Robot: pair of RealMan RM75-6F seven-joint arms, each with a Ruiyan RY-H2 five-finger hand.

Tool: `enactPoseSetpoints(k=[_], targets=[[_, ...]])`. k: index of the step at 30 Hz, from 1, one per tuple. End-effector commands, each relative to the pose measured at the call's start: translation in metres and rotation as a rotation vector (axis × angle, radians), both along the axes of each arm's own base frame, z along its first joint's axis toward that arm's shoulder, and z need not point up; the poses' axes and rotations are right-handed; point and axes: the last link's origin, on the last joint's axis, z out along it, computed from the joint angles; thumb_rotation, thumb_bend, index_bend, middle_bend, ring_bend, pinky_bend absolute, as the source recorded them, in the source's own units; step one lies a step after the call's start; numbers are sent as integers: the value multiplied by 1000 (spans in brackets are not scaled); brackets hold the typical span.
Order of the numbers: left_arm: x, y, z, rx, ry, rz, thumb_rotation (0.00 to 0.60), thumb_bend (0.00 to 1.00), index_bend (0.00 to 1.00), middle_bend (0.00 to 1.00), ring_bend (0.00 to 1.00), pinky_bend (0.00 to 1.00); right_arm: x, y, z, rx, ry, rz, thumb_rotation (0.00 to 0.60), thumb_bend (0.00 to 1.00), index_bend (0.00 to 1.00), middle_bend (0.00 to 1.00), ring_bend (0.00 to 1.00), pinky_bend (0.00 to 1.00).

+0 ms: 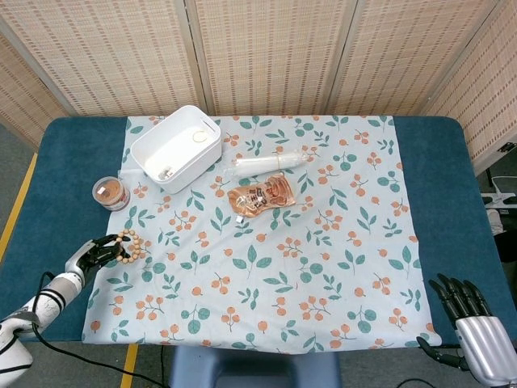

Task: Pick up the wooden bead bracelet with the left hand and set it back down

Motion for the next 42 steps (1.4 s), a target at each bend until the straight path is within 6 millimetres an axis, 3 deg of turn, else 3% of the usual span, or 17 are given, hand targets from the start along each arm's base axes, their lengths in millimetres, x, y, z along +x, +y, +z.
enactPoseSetpoints(k=[1,9,20,31,34,35,39,42], targets=[[-7,2,2,-3,-54,7,600,643,396,656,435,156,0,0,0,0,0,-1,376,192,0,0,0,0],[-18,1,2,21,-227,28,600,644,389,645,428,156,0,0,-1,2,3,-2,379,191,0,0,0,0],[-24,-4,4,47,-382,-13,600,630,226,511,329,135,0,0,0,-1,2,-3,379,192,0,0,0,0],[-33,-9,5,68,-475,-41,600,620,199,510,347,129,0,0,0,-3,2,-2,378,192,0,0,0,0],[-36,-10,4,52,-466,-42,600,602,198,582,362,117,0,0,0,-3,2,-2,379,192,0,0,0,0],[-37,-11,3,48,-463,-39,600,599,205,602,362,114,0,0,0,-2,2,-2,378,192,0,0,0,0],[-38,-9,2,46,-450,-25,600,583,410,651,357,110,0,0,0,-2,1,-2,380,192,0,0,0,0],[-37,-9,1,50,-442,-19,600,571,442,651,353,110,0,0,0,-5,1,-1,378,191,0,0,0,0]])
